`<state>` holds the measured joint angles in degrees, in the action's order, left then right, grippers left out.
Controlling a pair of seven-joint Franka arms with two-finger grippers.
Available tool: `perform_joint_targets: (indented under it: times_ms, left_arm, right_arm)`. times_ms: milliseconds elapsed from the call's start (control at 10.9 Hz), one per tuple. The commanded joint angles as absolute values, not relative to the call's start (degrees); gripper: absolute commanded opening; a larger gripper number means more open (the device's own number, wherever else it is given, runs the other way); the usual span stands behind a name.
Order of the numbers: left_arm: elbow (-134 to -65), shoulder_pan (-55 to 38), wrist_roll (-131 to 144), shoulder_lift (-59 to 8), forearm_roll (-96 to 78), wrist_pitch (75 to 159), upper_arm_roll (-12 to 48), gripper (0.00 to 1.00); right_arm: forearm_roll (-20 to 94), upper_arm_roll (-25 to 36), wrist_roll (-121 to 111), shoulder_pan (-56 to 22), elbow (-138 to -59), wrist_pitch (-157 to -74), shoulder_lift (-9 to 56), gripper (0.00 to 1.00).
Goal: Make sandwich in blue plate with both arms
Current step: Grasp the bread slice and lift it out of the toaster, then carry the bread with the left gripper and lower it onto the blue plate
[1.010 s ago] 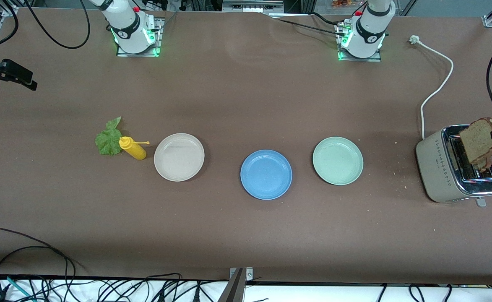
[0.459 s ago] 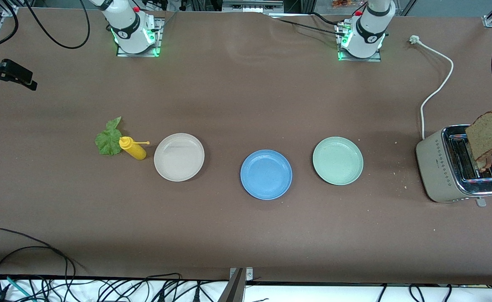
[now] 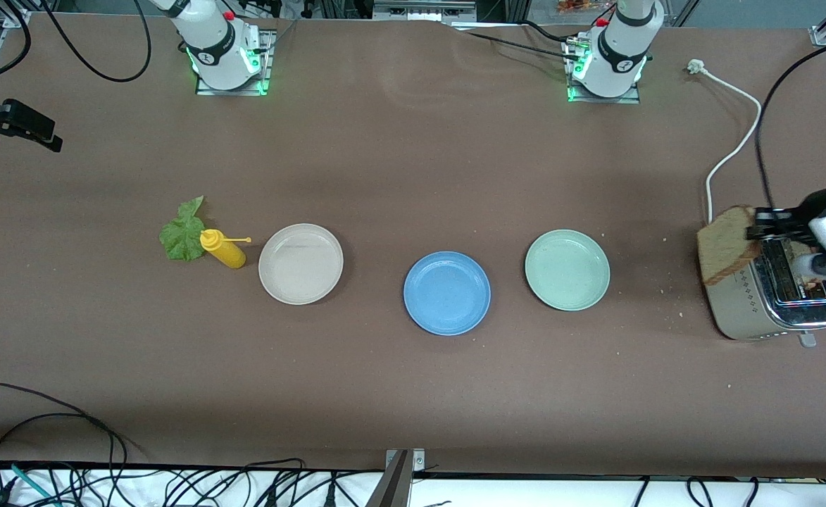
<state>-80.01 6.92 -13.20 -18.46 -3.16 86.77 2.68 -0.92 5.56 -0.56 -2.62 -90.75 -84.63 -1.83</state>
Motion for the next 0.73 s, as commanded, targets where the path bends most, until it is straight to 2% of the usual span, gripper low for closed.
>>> perform_joint_targets:
  times_ms: [0,367,643]
  left_arm:
    - [-78.84,1.61,-8.98,-22.31,-11.93,86.84,2.2,0.0]
    - [-78.93,-8.85,-0.38,-28.2,-17.39,93.76,2.2,0.0]
    - [-78.66,-15.72,8.49,-33.12,-23.08,102.28,2.11,0.0]
  right_arm:
    - [-1.23,5.62,-0.09,-2.72,-90.97,-84.64,-2.29,1.0]
    - [-1.23,5.62,-0.09,-2.72,-90.97,-84.64,-2.29,1.0]
    - [-1.23,5.63,-0.09,-2.72,-90.97,-84.64,-2.2,1.0]
